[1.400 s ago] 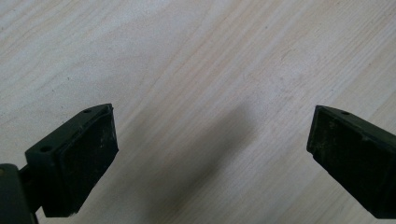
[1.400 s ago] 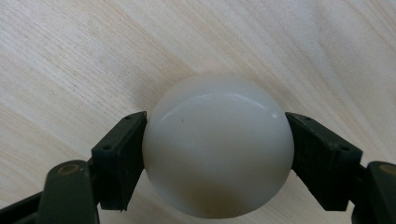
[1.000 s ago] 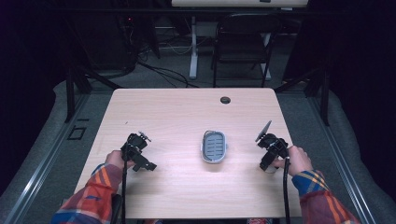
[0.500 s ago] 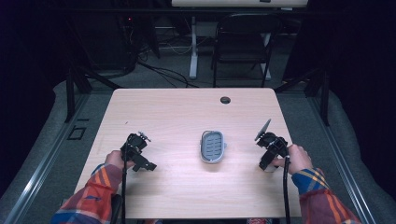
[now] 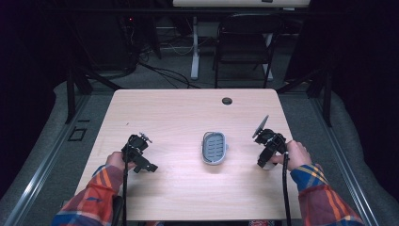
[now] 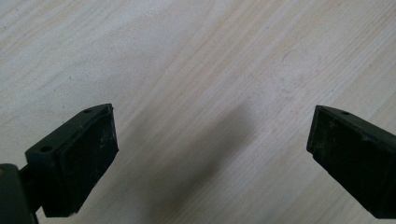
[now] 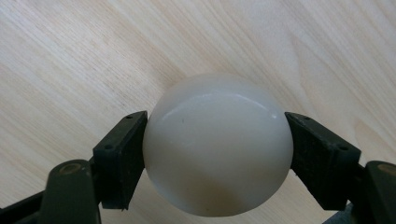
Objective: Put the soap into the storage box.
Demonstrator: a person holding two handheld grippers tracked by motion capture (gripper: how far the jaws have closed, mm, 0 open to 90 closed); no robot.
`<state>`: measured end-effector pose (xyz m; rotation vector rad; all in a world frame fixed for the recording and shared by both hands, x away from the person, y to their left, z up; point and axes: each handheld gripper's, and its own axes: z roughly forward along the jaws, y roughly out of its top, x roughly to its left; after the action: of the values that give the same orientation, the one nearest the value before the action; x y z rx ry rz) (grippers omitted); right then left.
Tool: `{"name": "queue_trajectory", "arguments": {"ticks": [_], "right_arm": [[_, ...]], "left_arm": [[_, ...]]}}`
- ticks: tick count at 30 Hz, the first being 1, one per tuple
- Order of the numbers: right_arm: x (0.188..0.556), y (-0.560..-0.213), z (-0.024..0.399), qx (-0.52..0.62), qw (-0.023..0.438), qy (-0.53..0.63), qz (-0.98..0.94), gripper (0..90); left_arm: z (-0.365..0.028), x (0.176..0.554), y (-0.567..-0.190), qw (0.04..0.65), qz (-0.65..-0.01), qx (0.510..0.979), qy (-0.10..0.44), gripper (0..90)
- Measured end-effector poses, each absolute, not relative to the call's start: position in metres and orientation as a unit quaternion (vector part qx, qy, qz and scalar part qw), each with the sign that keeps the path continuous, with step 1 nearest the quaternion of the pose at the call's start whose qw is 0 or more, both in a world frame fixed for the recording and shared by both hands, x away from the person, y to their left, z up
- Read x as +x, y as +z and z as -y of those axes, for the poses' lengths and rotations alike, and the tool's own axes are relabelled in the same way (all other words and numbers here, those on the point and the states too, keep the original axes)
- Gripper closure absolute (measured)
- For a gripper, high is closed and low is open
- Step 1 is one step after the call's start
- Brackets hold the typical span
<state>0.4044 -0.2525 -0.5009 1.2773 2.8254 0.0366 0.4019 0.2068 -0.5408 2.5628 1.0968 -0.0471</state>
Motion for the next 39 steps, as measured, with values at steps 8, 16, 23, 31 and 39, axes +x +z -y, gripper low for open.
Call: {"name": "queue_trajectory", "arguments": {"ticks": [8,16,23,31,39], "right_arm": [[0.411,-0.493,0.240,0.399,0.023,0.010,-0.917,24.6],[0.417,-0.484,0.228,0.392,0.027,0.016,-0.919,24.6],[0.421,-0.479,0.219,0.380,0.029,0.014,-0.924,24.6],[0.426,-0.472,0.211,0.371,0.036,0.013,-0.928,24.6],[0.430,-0.467,0.200,0.363,0.036,0.018,-0.931,24.7]], "left_arm": [[-0.206,0.402,-0.540,0.176,-0.384,0.906,-0.015,1.6],[-0.206,0.402,-0.540,0.177,-0.383,0.907,-0.016,1.5],[-0.205,0.403,-0.540,0.179,-0.381,0.907,-0.015,1.4],[-0.205,0.403,-0.540,0.180,-0.381,0.907,-0.016,1.4],[-0.205,0.403,-0.540,0.181,-0.381,0.907,-0.017,1.4]]}}
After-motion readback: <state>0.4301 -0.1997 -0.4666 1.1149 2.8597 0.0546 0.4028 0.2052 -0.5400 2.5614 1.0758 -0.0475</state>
